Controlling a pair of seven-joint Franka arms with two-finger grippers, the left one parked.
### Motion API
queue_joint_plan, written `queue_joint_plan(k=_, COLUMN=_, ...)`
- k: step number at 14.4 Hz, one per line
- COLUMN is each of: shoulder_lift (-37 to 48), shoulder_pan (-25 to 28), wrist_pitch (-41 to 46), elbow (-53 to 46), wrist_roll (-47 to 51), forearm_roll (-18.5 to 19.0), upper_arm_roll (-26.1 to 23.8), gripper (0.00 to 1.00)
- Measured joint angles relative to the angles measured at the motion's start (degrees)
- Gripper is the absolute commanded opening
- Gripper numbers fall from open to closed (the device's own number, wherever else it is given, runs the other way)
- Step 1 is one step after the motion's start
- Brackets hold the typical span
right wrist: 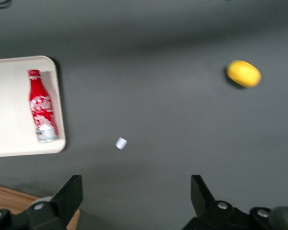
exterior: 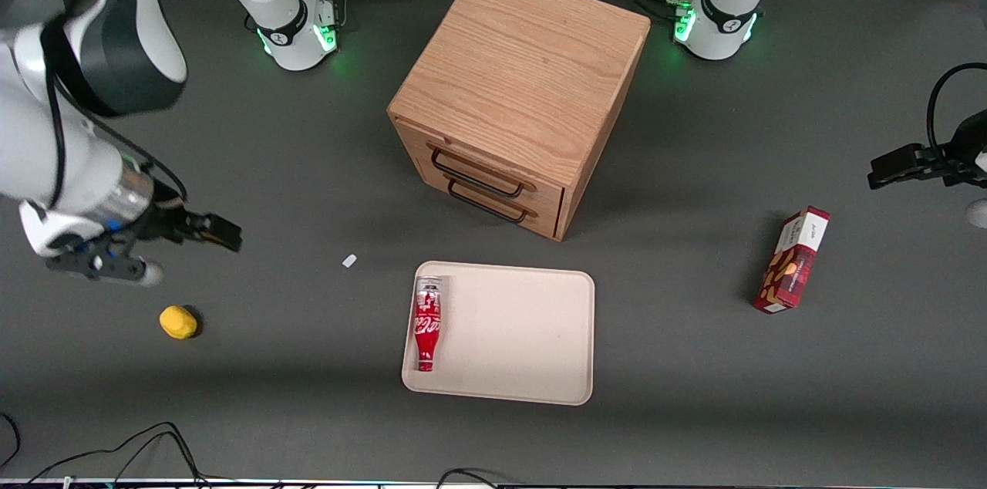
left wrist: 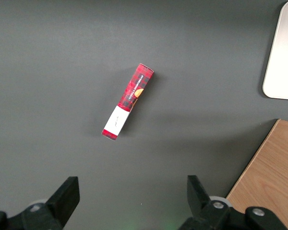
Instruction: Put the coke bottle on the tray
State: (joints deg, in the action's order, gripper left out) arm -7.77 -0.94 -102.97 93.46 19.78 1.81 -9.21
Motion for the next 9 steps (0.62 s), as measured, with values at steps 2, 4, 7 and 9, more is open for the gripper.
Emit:
queue_joint_plan(k=2, shoulder_lift=7.48, shoulder_pan=0.03, wrist_pitch=0.0, elbow=6.87, wrist_roll=-0.97, forearm_roll=-1.38, upper_arm_roll=2.38, gripper=1.0)
queue_joint_plan(k=4, shoulder_lift=14.48, shoulder_pan=0.02, wrist_pitch=0.26, elbow=12.58, wrist_roll=-2.39, forearm_roll=-3.03, upper_arm_roll=5.15, gripper=1.0)
queue_joint_plan(k=7, shoulder_lift=17.09, shoulder_pan=0.14, wrist_pitch=1.01, elbow=13.6, wrist_roll=-3.83, forearm_roll=-3.22, upper_arm_roll=7.15, gripper=1.0)
queue_joint_plan(k=9, shoulder_lift=17.44, shoulder_pan=0.16, wrist_pitch=2.91, elbow=12.85, wrist_roll=-5.93, forearm_roll=-3.26, upper_arm_roll=9.29, gripper=1.0)
